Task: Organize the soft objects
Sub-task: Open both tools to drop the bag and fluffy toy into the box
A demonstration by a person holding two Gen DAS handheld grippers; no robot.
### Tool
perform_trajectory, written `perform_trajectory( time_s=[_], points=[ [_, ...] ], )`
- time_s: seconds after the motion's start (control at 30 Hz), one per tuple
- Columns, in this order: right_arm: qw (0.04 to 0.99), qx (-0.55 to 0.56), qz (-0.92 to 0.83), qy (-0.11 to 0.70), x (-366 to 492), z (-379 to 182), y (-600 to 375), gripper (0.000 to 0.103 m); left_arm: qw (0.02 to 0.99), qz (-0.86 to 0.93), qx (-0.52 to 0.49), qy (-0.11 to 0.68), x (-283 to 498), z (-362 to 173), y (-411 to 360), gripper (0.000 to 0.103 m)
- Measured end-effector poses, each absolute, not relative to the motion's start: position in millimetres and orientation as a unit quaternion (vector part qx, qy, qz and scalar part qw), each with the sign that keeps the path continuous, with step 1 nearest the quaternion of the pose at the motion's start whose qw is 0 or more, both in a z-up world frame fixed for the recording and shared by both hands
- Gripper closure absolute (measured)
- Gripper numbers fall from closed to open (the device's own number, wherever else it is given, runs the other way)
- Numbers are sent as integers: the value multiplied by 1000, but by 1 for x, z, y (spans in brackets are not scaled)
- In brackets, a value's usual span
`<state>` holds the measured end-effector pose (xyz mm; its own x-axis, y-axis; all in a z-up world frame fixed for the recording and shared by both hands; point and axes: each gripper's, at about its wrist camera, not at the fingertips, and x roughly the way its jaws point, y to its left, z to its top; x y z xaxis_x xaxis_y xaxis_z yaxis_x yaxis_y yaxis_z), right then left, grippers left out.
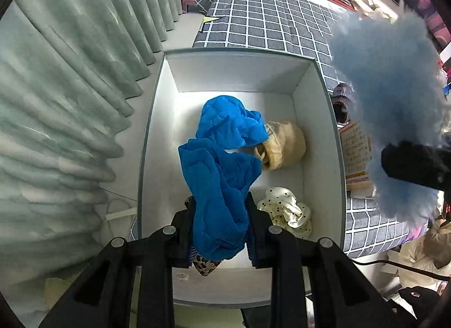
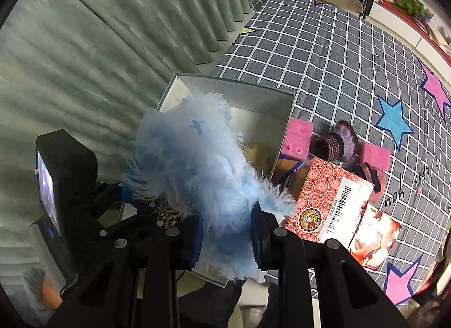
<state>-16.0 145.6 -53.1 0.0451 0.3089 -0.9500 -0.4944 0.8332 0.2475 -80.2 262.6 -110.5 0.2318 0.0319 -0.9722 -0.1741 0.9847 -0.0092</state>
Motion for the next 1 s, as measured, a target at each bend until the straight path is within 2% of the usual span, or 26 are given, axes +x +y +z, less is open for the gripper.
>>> perform_trajectory(
  time_s=[0.87,0.93,0.97,1.0],
  points=[
    [709,-82,281,642,-4,-65,164,73,770,68,-59,632,-68,-126,272,73],
    [709,-81,286,640,-3,-66,167,73,771,67,-59,631,-68,-127,273,69],
    [708,-79,289,639,-2,-66,169,68,772,66,-61,629,-67,-128,274,66],
    [707,-76,293,640,-1,-67,171,48,773,65,-62,629,-67,-129,274,54]
  ],
)
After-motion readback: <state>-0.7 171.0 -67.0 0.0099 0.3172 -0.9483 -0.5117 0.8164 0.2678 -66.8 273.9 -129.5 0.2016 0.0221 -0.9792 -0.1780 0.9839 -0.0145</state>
